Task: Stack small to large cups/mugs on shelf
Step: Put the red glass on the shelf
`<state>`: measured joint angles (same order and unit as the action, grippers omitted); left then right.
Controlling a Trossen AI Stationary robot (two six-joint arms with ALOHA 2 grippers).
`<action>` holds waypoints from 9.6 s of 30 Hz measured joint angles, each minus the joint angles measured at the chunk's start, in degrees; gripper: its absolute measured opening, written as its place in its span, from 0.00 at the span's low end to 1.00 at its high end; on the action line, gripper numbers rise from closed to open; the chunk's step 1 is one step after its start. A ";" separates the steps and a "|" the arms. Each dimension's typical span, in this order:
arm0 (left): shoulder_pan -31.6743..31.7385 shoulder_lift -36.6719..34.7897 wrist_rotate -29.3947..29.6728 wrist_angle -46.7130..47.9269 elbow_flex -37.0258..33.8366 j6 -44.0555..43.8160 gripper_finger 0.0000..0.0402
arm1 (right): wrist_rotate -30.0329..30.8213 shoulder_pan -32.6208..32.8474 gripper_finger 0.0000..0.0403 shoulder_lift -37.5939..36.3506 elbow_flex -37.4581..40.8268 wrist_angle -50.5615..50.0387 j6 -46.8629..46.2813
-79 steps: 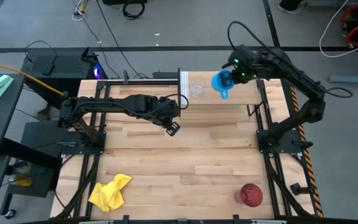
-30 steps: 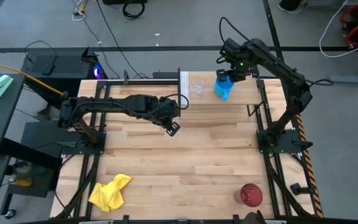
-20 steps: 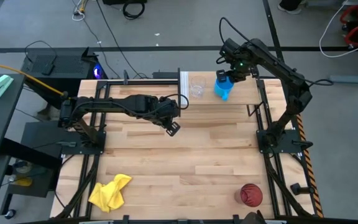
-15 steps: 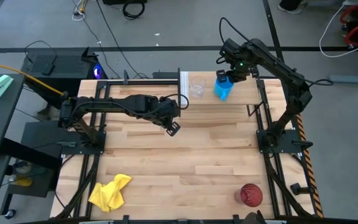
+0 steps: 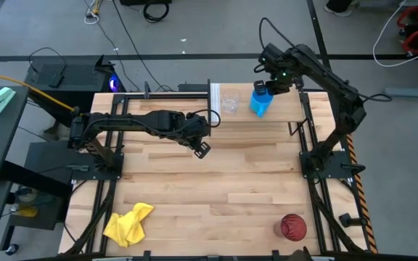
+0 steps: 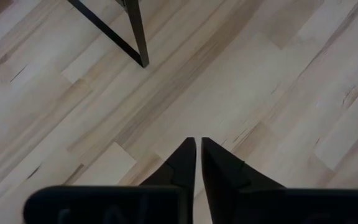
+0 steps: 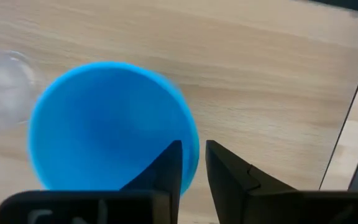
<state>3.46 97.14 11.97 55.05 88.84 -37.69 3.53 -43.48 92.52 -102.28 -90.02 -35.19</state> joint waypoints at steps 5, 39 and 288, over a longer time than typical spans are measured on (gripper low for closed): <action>0.00 0.00 0.02 -0.43 0.00 0.00 0.10 | -1.10 0.15 0.20 -4.13 -1.59 0.09 1.48; 0.00 0.00 0.02 -0.39 0.00 -0.98 0.07 | -20.37 33.09 0.13 -53.66 14.70 0.02 -17.49; 20.13 0.98 -28.39 -59.97 1.03 8.16 0.05 | -4.65 -21.59 0.01 -33.39 15.44 0.00 0.89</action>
<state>23.60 98.12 -16.42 -4.92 89.87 -29.53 -1.12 -65.08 59.13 -86.84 -90.02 -34.30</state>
